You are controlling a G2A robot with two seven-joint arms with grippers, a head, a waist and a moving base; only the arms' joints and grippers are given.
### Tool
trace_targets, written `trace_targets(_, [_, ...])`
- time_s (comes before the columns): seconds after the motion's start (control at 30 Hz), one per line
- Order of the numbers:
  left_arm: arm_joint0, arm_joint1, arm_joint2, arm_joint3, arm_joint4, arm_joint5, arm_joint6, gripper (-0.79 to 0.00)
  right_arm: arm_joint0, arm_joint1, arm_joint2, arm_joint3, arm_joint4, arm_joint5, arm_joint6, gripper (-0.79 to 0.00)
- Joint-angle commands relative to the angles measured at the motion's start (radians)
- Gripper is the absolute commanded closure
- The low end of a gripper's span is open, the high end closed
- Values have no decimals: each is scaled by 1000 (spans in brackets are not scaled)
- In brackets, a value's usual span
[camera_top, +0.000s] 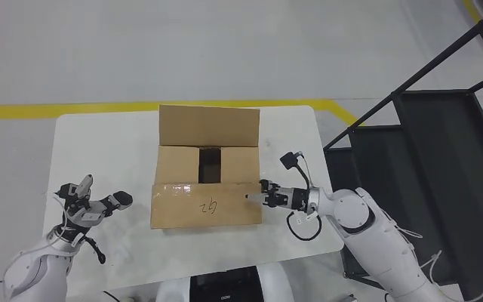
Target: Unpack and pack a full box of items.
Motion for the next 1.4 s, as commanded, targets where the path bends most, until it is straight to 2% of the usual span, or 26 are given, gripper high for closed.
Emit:
trace_targets(0.0, [5,0,-4,-5,-1,-2,1,-785,1,1,-3,-5,17,-8,21,-785])
trace_targets(0.03, [7,0,-5,-7,-1,-1,1,-785,1,2,-2,-4,24,-10,32,-742])
trace_targets(0.07, [8,0,-7,-9,-3,-2,3,-785,2,3,-1,-3,27,-10,39,-551])
trace_targets(0.13, [10,-1,-8,-10,-2,-1,6,-785,3,3,-2,6,23,-14,41,-74])
trace_targets(0.17, [11,-1,-8,-11,-2,-1,7,-785,5,3,-4,12,19,-16,40,0])
trace_targets(0.7, [20,-3,-15,-25,0,5,13,-785,40,5,-8,69,0,-64,8,0])
trace_targets(0.97, [21,-4,-16,-29,4,6,19,-785,131,-8,-52,92,-23,-54,-52,0])
trace_targets(1.37, [26,-5,-24,-32,6,13,21,-785,285,-39,-155,209,-69,-36,-128,0])
